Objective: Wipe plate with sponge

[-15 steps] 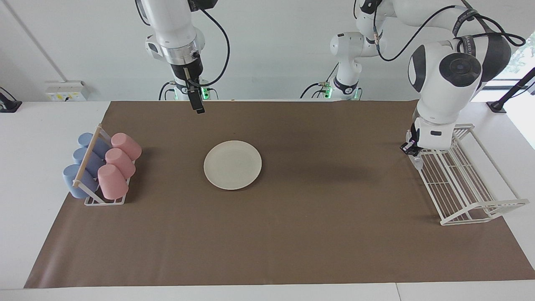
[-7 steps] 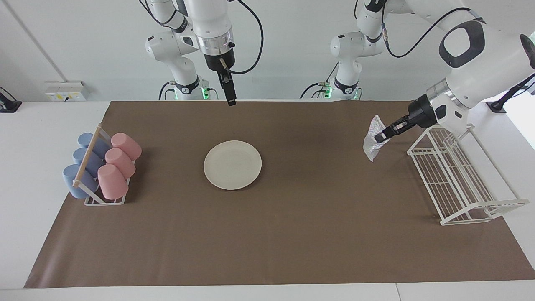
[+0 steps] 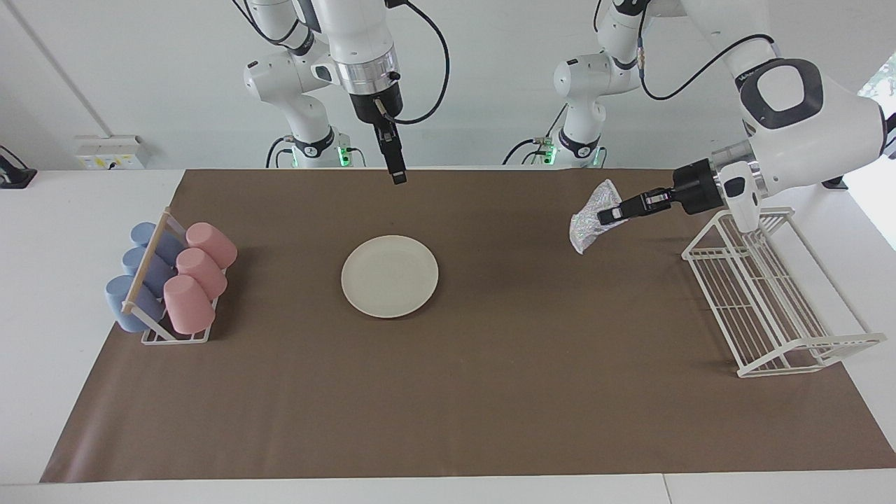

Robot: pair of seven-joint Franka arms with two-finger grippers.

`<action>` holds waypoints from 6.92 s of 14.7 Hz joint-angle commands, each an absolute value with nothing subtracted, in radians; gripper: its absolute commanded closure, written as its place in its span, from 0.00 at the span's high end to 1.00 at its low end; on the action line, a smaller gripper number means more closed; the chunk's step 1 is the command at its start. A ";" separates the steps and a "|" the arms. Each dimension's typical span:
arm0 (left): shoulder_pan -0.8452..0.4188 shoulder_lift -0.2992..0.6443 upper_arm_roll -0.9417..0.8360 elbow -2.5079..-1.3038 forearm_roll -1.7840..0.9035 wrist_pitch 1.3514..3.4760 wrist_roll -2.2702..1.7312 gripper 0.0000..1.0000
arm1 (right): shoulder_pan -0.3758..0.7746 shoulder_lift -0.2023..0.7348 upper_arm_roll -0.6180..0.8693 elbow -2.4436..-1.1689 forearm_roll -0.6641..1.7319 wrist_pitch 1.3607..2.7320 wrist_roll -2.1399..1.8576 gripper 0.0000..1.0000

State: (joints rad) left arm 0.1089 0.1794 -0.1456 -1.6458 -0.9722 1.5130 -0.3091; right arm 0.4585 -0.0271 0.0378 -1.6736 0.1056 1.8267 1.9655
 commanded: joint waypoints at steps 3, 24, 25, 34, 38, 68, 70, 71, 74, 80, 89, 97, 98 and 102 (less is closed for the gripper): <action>0.106 0.067 -0.152 -1.931 -1.227 1.558 -0.115 0.00 | 0.474 0.038 0.058 -1.632 0.112 1.848 2.049 1.00; -0.014 0.058 -0.156 -2.128 -1.514 1.620 0.147 0.00 | 0.618 0.207 0.071 -1.514 0.086 1.905 2.079 0.98; -0.014 0.058 -0.156 -2.128 -1.514 1.618 0.147 0.00 | 0.621 0.193 0.071 -1.546 0.092 1.951 2.088 1.00; -0.014 0.057 -0.152 -2.128 -1.509 1.605 0.149 0.00 | 0.635 0.173 0.072 -1.591 0.092 1.977 2.095 0.37; -0.012 0.057 -0.152 -2.128 -1.506 1.600 0.150 0.00 | 0.634 0.173 0.072 -1.591 0.092 1.985 2.094 0.00; 0.057 0.054 -0.147 -2.036 -1.136 1.635 0.161 1.00 | 0.413 0.072 0.069 -2.077 0.094 2.305 1.456 0.00; 0.067 0.055 -0.147 -2.025 -1.021 1.657 0.172 1.00 | 0.408 0.069 0.069 -2.137 0.095 2.353 1.459 0.00; 0.067 0.054 -0.147 -2.022 -0.952 1.686 0.173 1.00 | 0.397 0.069 0.069 -2.161 0.095 2.371 1.459 0.00; 0.067 0.041 -0.146 -2.010 -0.819 1.710 0.169 1.00 | 0.391 0.118 0.069 -2.186 0.130 2.436 1.460 0.00; 0.066 0.037 -0.146 -1.982 -0.569 1.735 0.163 1.00 | 0.393 0.176 0.067 -2.195 0.301 2.441 1.490 0.00; 0.068 0.029 -0.140 -1.965 -0.503 1.738 0.129 1.00 | 0.284 0.184 0.064 -2.215 0.301 2.441 1.209 0.00; 0.055 0.021 -0.143 -1.965 -0.503 1.784 0.087 1.00 | 0.290 0.184 0.067 -2.215 0.301 2.439 1.248 0.00; 0.055 0.021 -0.143 -1.965 -0.503 1.786 0.087 1.00 | 0.311 0.183 0.067 -2.217 0.301 2.439 1.294 0.00; 0.055 0.021 -0.141 -1.967 -0.503 1.787 0.091 1.00 | 0.385 0.179 0.067 -2.215 0.308 2.439 1.425 0.00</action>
State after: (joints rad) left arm 0.0601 0.0361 -0.1424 -1.9593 -0.5233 1.7717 0.1069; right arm 0.3738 0.1813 0.0619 -2.1927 0.2827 2.4193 1.3904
